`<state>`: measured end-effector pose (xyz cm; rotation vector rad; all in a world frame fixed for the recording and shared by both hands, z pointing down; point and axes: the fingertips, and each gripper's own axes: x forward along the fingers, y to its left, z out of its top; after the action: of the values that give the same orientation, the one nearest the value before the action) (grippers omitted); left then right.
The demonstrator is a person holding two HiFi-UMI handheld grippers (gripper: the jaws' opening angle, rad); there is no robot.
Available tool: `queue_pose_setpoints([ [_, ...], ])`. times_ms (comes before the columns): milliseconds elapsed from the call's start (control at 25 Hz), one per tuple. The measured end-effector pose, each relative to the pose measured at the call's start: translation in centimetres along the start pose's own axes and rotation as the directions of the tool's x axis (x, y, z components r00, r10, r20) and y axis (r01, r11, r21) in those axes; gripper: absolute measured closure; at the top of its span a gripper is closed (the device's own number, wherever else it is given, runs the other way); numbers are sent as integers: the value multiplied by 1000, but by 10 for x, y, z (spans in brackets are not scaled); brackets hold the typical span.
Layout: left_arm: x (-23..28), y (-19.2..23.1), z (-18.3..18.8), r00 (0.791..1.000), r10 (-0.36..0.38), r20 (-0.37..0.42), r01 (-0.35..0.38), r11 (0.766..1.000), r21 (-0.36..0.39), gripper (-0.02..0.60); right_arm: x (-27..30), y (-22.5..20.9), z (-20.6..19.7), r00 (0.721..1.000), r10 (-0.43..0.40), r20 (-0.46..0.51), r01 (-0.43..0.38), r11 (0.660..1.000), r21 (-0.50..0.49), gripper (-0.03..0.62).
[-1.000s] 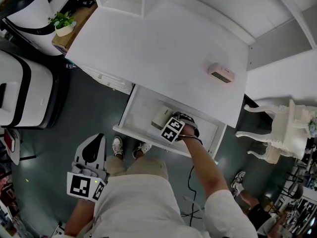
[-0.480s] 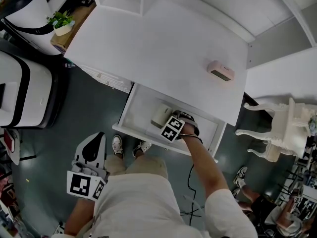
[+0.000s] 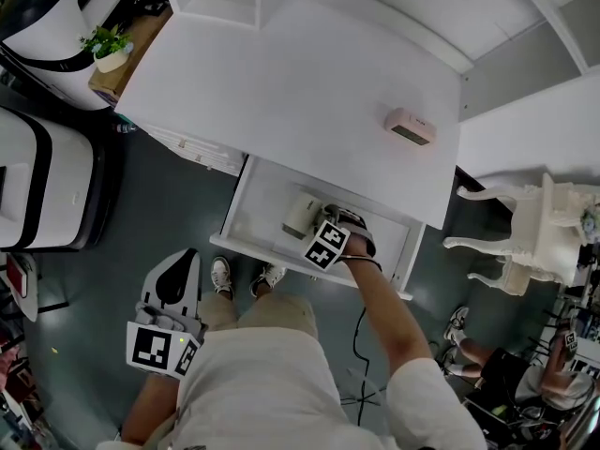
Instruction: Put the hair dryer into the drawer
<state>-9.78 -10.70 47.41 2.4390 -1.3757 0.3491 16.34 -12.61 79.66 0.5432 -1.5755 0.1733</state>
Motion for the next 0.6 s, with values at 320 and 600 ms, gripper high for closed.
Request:
queue_pose_setpoints([
  [320, -5, -4, 4, 996, -80, 24, 80, 997, 17, 566, -28, -6, -4, 992, -115, 50, 109, 987, 116, 311],
  [600, -14, -2, 16, 983, -171, 65, 169, 985, 38, 566, -71, 1, -3, 974, -218, 68, 191, 942, 276, 306],
])
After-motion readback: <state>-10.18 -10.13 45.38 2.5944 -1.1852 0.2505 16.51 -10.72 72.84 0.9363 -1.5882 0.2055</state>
